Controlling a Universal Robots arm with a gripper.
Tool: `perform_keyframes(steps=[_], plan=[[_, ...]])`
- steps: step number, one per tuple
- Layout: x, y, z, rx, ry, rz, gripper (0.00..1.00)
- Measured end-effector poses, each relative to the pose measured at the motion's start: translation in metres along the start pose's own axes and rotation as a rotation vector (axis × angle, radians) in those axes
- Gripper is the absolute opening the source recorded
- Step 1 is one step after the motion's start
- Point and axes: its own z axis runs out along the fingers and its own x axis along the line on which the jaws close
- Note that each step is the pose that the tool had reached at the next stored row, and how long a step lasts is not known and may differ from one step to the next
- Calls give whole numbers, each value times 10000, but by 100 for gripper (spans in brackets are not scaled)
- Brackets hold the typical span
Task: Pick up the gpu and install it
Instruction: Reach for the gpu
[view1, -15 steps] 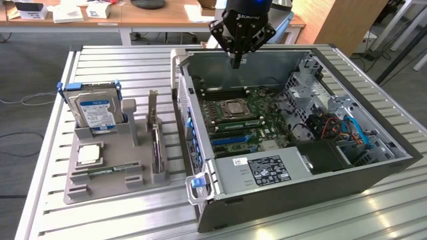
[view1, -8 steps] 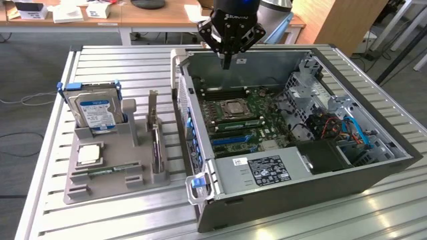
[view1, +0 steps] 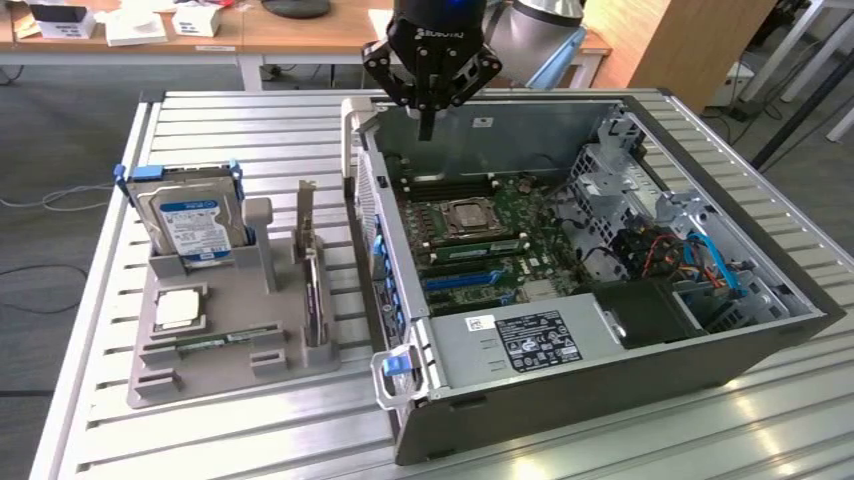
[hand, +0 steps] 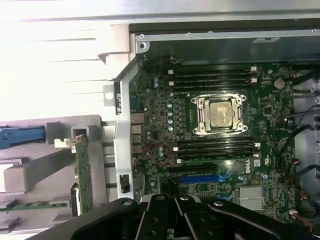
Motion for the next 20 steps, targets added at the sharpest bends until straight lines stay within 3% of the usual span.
perform_keyframes(steps=[20], plan=[[549,-41,-3,0,0,1,11]])
